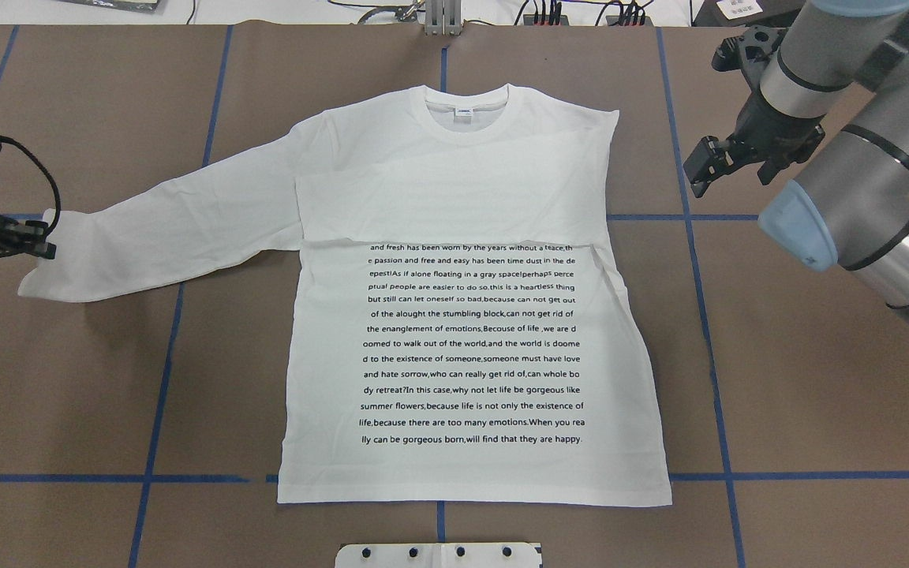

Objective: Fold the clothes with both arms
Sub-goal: 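Grasp the cuff of the other sleeve with the left gripper, then fold the sleeve across the shirt toward the far shoulder with the left gripper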

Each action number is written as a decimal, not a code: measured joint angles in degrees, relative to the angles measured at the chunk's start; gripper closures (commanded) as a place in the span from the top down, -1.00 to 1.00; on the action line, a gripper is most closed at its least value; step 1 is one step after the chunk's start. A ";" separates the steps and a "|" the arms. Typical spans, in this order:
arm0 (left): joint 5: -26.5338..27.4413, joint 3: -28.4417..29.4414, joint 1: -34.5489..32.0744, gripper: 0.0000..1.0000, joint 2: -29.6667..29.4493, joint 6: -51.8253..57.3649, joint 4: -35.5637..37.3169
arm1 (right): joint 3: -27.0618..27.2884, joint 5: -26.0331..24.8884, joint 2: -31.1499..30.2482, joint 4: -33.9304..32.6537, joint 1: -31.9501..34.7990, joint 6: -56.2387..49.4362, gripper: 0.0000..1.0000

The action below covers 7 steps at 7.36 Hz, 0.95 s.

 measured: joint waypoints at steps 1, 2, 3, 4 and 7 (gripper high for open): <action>-0.99 -2.02 0.04 -1.00 -6.21 -0.08 7.52 | 3.48 -0.15 -3.64 0.00 0.06 0.36 1.00; -1.63 -2.65 0.14 -1.00 -14.37 -0.18 16.20 | 7.00 -0.31 -7.46 0.02 0.20 0.66 1.00; -2.33 -2.67 0.36 -1.00 -21.96 -0.52 23.63 | 9.87 -0.38 -10.58 0.09 0.39 0.84 1.00; -3.85 -2.06 0.62 -1.00 -28.51 -2.08 28.00 | 12.13 -0.39 -13.42 0.63 0.61 1.00 1.00; -9.38 4.95 1.36 -1.00 -47.56 -11.96 29.14 | 13.79 -0.38 -18.04 3.69 0.89 1.28 1.00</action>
